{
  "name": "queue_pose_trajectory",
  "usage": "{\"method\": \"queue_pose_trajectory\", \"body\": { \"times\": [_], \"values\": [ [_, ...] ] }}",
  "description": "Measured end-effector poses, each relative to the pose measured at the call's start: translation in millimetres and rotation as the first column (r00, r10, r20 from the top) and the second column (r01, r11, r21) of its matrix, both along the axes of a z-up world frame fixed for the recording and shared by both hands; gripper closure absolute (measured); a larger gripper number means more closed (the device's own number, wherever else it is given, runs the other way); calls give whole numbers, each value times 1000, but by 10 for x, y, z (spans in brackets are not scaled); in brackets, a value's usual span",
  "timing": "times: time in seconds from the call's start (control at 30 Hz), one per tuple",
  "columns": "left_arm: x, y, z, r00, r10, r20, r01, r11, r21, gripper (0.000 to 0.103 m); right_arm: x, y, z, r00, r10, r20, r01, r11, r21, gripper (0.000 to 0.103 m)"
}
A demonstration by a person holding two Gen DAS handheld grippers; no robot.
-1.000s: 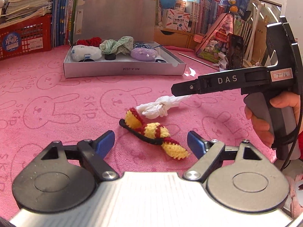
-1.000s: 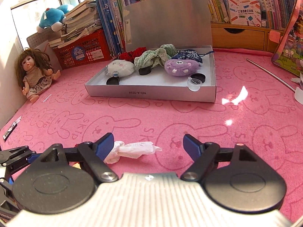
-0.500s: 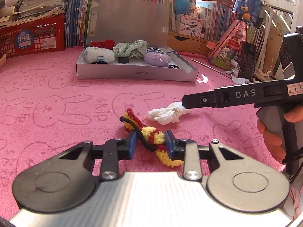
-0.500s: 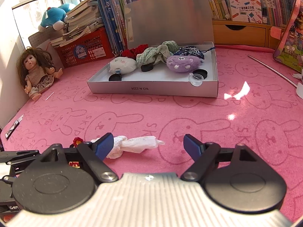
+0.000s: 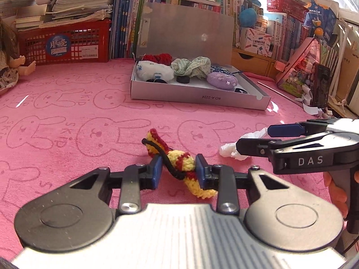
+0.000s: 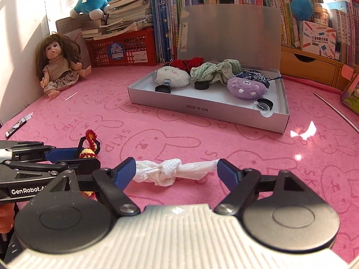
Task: Organize objects
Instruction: 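Grasp the red-yellow knitted toy with the left gripper while the right grasps the tissue, then carry the knitted toy and white tissue in both grippers into the box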
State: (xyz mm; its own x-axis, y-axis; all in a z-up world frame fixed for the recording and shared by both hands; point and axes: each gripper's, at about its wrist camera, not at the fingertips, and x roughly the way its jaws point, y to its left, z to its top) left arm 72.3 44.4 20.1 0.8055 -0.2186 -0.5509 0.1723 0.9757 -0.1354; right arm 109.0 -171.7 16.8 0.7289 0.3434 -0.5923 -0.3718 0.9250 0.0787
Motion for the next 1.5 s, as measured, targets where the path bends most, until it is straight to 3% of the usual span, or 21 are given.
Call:
{"method": "queue_pose_trajectory", "body": {
  "times": [0.23, 0.33, 0.6, 0.67, 0.87, 1.5],
  "values": [
    [31, 31, -26, 1000, 17, 3, -17, 1000, 14, 66, 27, 192, -80, 999, 7, 33, -4, 996, -90, 9],
    [38, 40, -31, 1000, 21, 4, -21, 1000, 13, 66, 56, 203, -103, 1000, 6, 14, -5, 997, -78, 11],
    [49, 39, -33, 1000, 20, 4, -20, 1000, 10, 66, -27, 233, -125, 998, 59, 9, -58, 997, -58, 43],
    [52, 35, -29, 1000, 19, 6, -19, 1000, 9, 66, -33, 228, -126, 998, 60, 2, -59, 997, -45, 57],
    [71, 9, 5, 1000, 12, 17, -12, 1000, 8, 66, -30, 158, -127, 999, 42, -14, -42, 999, 10, 66],
    [386, -171, 287, 996, -52, 71, 53, 999, -7, 66, 49, -78, 120, 997, -47, 58, 46, 999, 20, 66]
  ]
}}
